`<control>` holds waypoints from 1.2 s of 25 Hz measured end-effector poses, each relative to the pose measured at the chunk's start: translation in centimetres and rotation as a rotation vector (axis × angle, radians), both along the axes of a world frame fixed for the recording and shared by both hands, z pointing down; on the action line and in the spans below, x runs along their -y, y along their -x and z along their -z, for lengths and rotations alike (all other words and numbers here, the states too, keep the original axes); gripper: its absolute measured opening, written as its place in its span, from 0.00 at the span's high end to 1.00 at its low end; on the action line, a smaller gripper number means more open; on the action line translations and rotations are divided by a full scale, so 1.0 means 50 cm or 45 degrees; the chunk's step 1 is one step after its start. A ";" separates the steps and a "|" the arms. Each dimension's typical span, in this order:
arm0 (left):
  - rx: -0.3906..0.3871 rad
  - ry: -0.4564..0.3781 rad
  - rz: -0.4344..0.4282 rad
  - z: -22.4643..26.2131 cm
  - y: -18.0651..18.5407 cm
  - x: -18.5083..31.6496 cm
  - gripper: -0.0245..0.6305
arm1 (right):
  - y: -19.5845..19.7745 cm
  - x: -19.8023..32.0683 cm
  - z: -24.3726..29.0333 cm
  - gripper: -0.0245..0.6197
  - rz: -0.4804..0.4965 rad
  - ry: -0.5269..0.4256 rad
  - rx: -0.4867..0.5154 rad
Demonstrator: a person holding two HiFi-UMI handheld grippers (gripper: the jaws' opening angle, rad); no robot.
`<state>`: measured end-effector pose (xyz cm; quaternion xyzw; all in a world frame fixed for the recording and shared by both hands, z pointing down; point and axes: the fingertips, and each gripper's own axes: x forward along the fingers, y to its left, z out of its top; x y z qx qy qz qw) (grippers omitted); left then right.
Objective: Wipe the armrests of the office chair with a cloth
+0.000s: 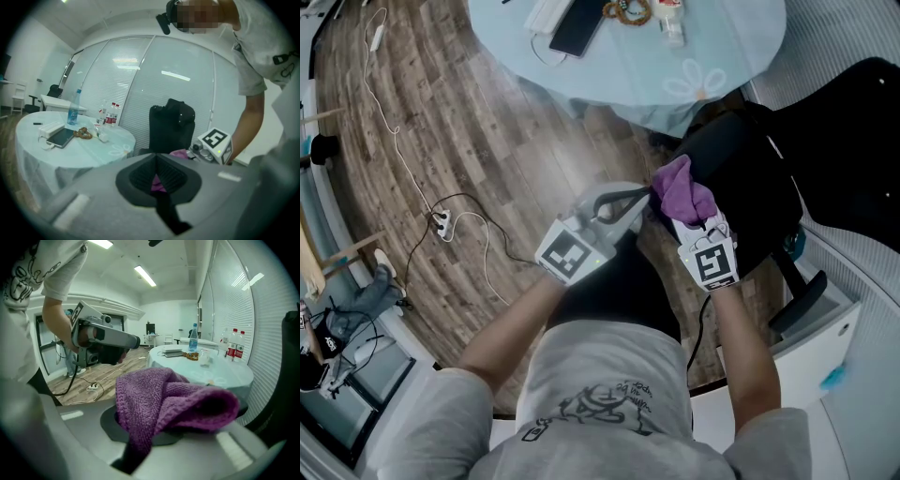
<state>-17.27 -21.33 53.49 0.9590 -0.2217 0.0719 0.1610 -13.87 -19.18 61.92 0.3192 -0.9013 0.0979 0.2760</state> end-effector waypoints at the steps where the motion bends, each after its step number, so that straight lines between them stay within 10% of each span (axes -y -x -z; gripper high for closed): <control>1: 0.001 0.001 -0.001 -0.001 -0.001 0.000 0.96 | 0.002 -0.002 0.000 0.91 0.015 -0.001 -0.001; 30: 0.014 -0.015 0.027 0.020 0.008 -0.005 0.96 | -0.286 0.283 -0.039 0.90 -0.244 0.092 -0.102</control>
